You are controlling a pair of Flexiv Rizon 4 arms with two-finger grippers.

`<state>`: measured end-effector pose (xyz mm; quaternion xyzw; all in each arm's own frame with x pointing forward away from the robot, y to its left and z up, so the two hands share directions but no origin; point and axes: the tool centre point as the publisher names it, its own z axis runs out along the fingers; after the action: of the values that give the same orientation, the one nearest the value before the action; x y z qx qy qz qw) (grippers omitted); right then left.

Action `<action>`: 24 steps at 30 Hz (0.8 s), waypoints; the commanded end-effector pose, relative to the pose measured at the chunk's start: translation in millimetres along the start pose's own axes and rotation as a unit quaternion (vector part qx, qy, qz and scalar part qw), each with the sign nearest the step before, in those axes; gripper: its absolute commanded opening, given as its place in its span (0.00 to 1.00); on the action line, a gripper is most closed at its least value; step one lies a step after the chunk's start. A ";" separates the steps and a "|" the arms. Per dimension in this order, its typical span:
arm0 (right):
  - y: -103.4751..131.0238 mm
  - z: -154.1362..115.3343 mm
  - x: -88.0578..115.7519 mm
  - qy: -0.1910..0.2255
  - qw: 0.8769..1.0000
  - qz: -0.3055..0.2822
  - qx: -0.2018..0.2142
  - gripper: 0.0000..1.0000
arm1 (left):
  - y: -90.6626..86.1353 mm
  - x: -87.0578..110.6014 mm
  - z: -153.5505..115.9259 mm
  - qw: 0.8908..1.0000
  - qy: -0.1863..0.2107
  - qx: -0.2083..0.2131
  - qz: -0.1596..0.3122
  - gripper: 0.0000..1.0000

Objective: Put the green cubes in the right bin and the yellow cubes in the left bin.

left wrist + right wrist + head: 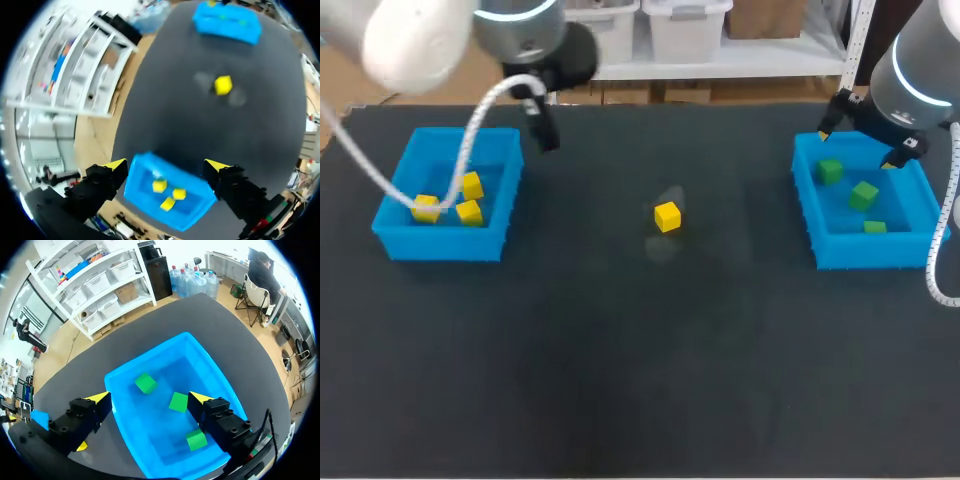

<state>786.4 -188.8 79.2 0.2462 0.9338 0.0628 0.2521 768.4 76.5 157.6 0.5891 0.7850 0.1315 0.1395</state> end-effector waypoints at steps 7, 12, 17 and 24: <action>-0.1 0.2 0.8 -0.002 1.000 0.000 0.000 1.00 | -45.8 -88.8 1.6 0.988 -0.056 0.094 0.106 1.00; -0.1 0.2 0.8 -0.002 1.000 0.000 0.000 1.00 | -58.4 -113.8 14.2 0.986 -0.065 0.108 0.111 1.00; -0.1 0.2 0.8 -0.002 1.000 0.000 0.000 1.00 | -72.1 -136.8 21.8 0.982 -0.074 0.135 0.109 1.00; -0.1 0.2 0.8 -0.002 1.000 0.000 0.000 1.00 | -96.1 -170.3 27.5 0.975 -0.077 0.165 0.130 1.00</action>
<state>786.4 -188.8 79.2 0.2462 0.9338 0.0628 0.2521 731.1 -95.7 110.9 0.7045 0.7012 -0.0199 0.1081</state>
